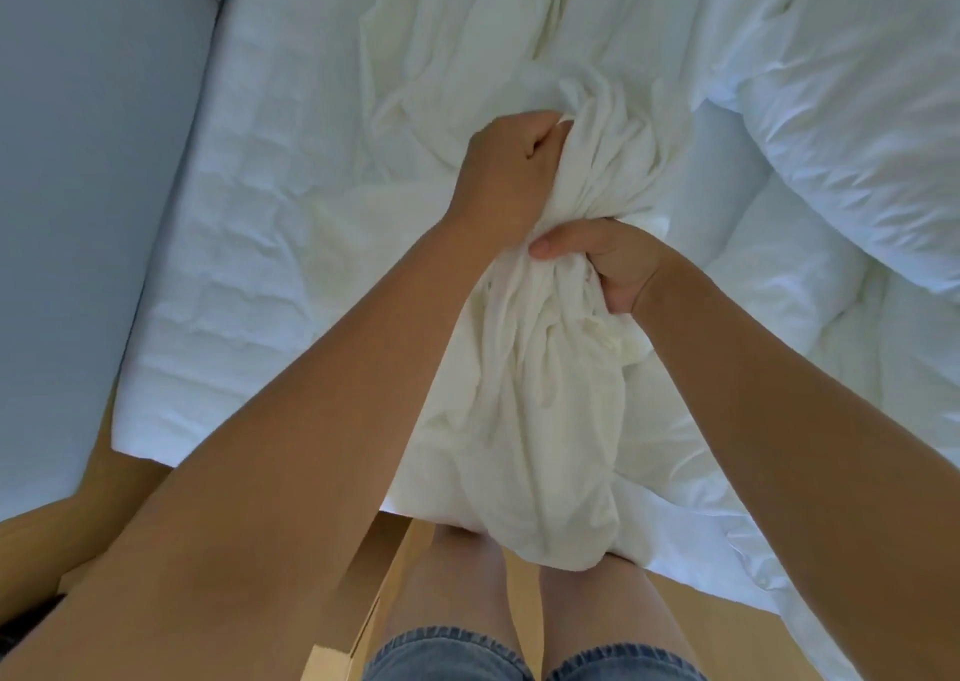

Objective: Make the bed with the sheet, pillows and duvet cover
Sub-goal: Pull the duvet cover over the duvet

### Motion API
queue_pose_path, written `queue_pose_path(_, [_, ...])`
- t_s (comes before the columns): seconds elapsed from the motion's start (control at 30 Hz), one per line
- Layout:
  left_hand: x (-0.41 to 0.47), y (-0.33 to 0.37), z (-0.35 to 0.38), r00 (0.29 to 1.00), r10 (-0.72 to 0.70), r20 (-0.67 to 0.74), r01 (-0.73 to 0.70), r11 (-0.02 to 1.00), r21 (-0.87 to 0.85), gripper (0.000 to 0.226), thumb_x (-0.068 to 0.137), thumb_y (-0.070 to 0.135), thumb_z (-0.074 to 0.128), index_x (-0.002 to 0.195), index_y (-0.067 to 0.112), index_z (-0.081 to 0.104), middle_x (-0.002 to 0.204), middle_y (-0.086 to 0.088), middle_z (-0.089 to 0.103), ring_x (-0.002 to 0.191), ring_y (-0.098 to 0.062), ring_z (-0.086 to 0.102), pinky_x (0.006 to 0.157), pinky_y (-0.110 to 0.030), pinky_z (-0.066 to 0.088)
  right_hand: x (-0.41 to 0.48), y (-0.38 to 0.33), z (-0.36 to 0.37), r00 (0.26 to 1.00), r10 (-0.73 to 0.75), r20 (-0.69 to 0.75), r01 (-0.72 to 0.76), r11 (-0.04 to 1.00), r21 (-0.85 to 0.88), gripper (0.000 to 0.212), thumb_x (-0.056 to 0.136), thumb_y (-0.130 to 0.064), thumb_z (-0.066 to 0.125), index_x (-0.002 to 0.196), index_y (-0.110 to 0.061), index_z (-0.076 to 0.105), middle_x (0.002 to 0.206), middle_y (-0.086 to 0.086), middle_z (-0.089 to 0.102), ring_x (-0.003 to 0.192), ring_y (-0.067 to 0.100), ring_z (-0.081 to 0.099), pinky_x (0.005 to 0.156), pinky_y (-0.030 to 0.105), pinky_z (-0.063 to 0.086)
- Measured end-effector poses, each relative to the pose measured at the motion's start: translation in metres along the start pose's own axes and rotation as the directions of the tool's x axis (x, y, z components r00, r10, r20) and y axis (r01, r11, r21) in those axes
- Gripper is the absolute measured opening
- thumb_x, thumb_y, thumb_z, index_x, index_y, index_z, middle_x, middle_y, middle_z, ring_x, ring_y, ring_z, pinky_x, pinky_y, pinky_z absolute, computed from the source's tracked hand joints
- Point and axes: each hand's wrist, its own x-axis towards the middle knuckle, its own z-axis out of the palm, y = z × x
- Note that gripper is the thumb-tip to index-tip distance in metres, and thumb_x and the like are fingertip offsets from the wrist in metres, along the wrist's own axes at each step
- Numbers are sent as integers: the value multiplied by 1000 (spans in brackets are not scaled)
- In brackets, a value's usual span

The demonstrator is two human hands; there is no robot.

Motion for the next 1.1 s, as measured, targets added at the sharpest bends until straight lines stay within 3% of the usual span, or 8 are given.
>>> queue_pose_path(0.13, [29, 17, -2, 995, 90, 47, -90, 996, -13, 46, 98, 16, 46, 56, 22, 27, 54, 9, 29, 51, -3, 26, 53, -20, 24, -4, -13, -6, 993, 12, 115, -9, 1000, -22, 33, 50, -10, 76, 83, -14, 78, 92, 9, 73, 88, 26, 70, 73, 41, 56])
queue_pose_path(0.3, [6, -4, 10, 998, -61, 5, 61, 995, -83, 41, 100, 18, 43, 60, 21, 37, 57, 9, 38, 55, -5, 34, 58, -25, 28, -13, -8, -23, 981, 112, 156, -99, 991, -92, 40, 51, -6, 77, 91, -10, 76, 97, 14, 72, 90, 30, 69, 70, 41, 56])
queue_pose_path(0.4, [-19, -9, 12, 990, -130, -58, 129, 991, -20, 17, 97, 23, 48, 102, 15, 61, 96, 2, 60, 91, -9, 51, 79, -18, 36, -13, 7, -27, 987, 99, 123, -98, 995, -17, 40, 61, -5, 74, 100, -7, 72, 106, 18, 69, 99, 34, 66, 77, 45, 55])
queue_pose_path(0.47, [-46, -17, 14, 979, -152, -136, 160, 986, 46, 39, 90, 31, 57, 123, 12, 55, 119, -3, 56, 108, -12, 49, 92, -18, 35, -14, 13, -32, 994, 28, 109, -38, 996, 86, 51, 54, -8, 83, 104, -8, 71, 108, 17, 68, 101, 34, 65, 78, 45, 55])
queue_pose_path(0.63, [-87, -27, 21, 929, -350, -122, 351, 936, -19, 42, 88, 43, 59, 60, 11, 55, 59, 2, 52, 58, -12, 47, 60, -32, 40, -13, 11, -35, 985, 81, 149, -86, 996, 27, 75, 52, -17, 87, 120, -3, 61, 119, 21, 62, 111, 38, 59, 89, 51, 50])
queue_pose_path(0.73, [-73, -21, 21, 915, -357, -185, 335, 932, -140, 43, 94, 26, 56, 61, -3, 55, 55, -11, 50, 55, -11, 41, 57, -33, 37, -12, 9, -34, 984, 111, 137, -106, 994, -41, 51, 66, -10, 70, 116, -4, 63, 116, 21, 63, 108, 38, 60, 89, 51, 50])
queue_pose_path(0.9, [-21, 15, 25, 972, -169, -166, 144, 978, -152, 48, 94, 15, 54, 50, 26, 39, 48, 13, 39, 47, 0, 34, 53, -19, 31, -15, -7, -32, 941, 237, 243, -185, 958, -219, 40, 55, -9, 77, 95, -10, 75, 106, 17, 69, 100, 34, 66, 76, 43, 55])
queue_pose_path(1.1, [-13, 16, 39, 964, -168, -206, 122, 968, -220, 38, 95, 18, 55, 58, 6, 50, 51, 7, 39, 52, -6, 36, 56, -25, 34, -23, -3, -36, 956, 162, 244, -141, 985, -103, 65, 37, -21, 94, 98, -10, 73, 104, 14, 70, 96, 28, 68, 73, 38, 56])
